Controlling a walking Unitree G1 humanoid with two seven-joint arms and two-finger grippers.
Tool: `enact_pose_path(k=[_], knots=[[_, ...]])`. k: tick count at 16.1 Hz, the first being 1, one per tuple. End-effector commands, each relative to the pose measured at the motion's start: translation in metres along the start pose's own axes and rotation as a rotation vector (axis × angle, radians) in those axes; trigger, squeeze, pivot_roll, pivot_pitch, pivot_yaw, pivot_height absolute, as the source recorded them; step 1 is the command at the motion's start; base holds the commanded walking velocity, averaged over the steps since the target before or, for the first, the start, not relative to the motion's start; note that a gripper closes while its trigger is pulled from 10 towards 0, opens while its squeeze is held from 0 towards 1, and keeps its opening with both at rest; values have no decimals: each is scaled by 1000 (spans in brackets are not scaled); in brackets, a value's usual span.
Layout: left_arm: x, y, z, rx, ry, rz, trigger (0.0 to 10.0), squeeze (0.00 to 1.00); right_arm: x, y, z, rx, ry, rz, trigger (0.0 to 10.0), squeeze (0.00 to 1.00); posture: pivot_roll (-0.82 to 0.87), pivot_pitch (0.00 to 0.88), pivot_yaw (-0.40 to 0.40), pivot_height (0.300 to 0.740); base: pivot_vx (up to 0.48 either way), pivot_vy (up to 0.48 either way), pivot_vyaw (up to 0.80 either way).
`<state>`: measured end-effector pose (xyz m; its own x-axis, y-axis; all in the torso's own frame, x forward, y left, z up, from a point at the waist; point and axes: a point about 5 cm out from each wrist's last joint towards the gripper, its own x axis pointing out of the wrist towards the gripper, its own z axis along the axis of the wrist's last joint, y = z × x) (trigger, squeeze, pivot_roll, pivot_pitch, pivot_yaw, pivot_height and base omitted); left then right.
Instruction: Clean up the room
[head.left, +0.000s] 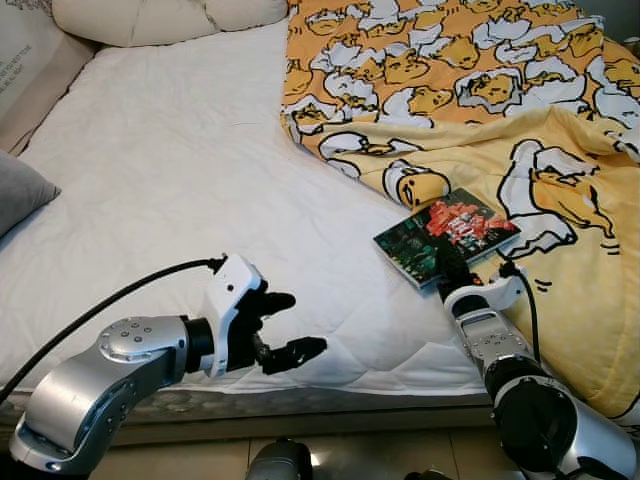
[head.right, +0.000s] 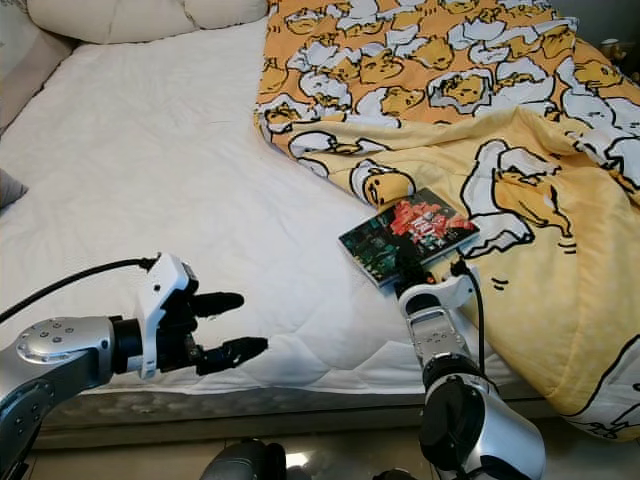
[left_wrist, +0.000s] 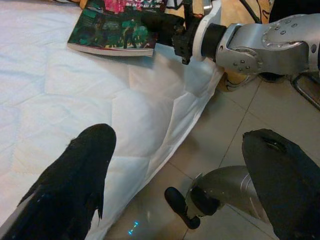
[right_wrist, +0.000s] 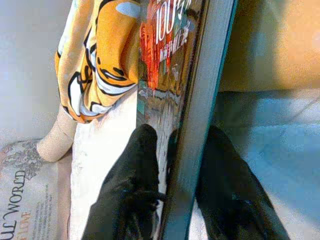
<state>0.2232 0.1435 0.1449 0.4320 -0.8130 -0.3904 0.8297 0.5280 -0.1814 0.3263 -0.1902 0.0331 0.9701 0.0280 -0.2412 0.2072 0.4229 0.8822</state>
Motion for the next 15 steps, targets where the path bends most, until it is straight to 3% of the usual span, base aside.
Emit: enact_pose_path(k=[1, 8, 13, 14, 15], knots=[[-3, -1, -1, 10, 7, 7, 10000, 1000, 4, 8, -3, 14, 6, 30, 0, 0, 308, 83, 116, 740, 0, 0, 0], [-1, 11, -1, -35, -54, 88, 10000, 1000, 4, 13, 7, -39, 1, 117, 0, 0, 225, 0, 84, 740, 0, 0, 0], [8, 37, 13, -123, -231, 212, 10000, 1000, -1, 18, 20, -84, -1, 287, 0, 0, 128, 0, 56, 740, 0, 0, 0], [11, 43, 17, -154, -268, 234, 10000, 804, -4, 21, 22, -117, 21, 353, 0, 0, 104, 0, 54, 740, 0, 0, 0], [13, 50, 23, -187, -299, 247, 10000, 498, -8, 27, 24, -156, 52, 435, 0, 0, 86, 0, 57, 740, 0, 0, 0]])
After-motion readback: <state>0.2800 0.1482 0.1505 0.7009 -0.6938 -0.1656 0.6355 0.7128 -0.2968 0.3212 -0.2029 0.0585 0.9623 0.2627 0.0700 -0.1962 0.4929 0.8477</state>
